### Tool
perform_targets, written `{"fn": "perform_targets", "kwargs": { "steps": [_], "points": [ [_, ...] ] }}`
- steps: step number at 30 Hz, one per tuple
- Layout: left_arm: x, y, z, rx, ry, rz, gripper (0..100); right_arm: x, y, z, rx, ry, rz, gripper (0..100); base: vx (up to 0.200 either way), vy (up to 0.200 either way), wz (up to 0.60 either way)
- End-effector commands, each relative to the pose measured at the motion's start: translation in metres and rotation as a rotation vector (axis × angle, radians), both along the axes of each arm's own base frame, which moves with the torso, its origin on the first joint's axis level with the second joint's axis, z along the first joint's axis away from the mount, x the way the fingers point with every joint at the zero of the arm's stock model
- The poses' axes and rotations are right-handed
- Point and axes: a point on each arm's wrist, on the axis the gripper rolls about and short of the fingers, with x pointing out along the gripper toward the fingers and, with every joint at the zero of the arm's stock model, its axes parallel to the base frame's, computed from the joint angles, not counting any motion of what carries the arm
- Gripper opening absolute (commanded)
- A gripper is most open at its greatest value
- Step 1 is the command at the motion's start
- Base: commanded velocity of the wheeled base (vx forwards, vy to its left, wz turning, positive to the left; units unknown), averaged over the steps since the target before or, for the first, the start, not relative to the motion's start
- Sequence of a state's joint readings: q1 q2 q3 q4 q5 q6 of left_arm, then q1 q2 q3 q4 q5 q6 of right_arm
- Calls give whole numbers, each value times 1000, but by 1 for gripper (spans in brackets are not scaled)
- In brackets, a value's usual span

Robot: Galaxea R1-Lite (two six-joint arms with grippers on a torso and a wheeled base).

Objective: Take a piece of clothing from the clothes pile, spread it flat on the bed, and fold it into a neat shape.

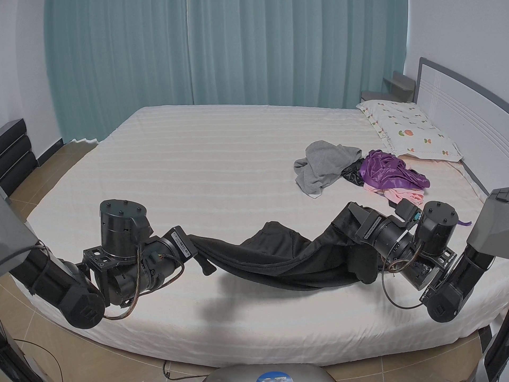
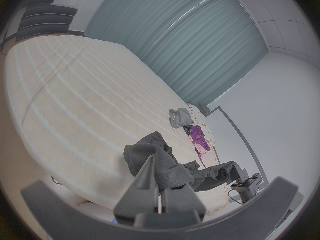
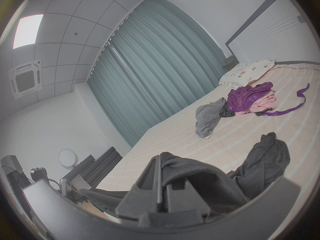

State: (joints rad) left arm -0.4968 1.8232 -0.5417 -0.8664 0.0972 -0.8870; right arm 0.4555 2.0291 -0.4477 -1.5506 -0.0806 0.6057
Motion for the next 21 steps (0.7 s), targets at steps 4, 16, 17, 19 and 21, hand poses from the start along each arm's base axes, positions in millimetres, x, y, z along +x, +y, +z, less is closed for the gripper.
{"fn": "perform_targets", "kwargs": {
  "steps": [4,16,17,19,21],
  "points": [
    [-1,0,0,0,-1,1,0,1,0,-1,-1,4,9,0,0,200,0],
    [-2,1,1,3,-3,4,0,3,-2,-1,0,2,6,0,0,200,0],
    [-3,2,0,4,-1,4,0,3,-2,-1,1,0,12,0,0,200,0],
    [-4,2,1,2,-4,4,0,2,0,-1,1,0,21,0,0,200,0],
    [-4,2,1,3,-3,4,0,3,0,-1,0,2,22,0,0,200,0]
  ]
}}
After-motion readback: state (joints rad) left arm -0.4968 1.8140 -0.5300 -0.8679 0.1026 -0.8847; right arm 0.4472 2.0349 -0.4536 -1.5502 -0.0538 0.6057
